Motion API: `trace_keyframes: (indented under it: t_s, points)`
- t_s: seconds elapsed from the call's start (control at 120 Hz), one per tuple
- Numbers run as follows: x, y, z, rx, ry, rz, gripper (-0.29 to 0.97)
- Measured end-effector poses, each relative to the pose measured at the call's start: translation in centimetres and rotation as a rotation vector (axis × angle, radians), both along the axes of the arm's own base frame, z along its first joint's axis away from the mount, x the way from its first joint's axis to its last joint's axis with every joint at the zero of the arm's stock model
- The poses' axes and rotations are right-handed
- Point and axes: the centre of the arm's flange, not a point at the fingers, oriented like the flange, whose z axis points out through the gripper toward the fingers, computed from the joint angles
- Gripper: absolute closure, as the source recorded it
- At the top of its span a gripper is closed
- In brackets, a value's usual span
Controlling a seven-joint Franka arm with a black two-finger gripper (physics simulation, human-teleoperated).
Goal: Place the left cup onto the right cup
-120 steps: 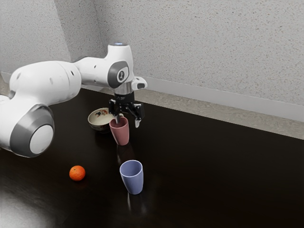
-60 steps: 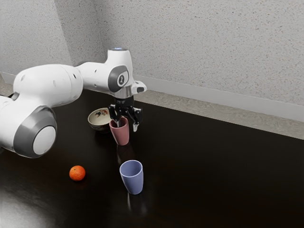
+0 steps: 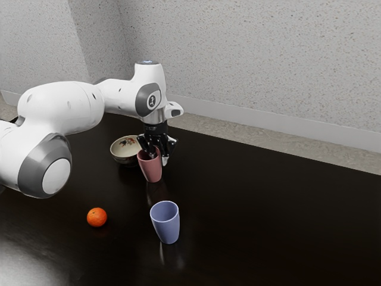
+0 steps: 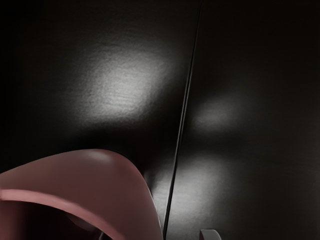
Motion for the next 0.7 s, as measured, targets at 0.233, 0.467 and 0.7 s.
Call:
trace_keyframes:
  t_s: [0.233, 0.467, 0.7]
  points:
    - [0.0, 0.5, 0.0, 0.0, 0.0, 0.007, 0.71]
    - [0.0, 0.0, 0.5, 0.005, -0.009, -0.001, 0.76]
    - [0.0, -2.5, 2.5, 0.013, -0.036, -0.035, 0.78]
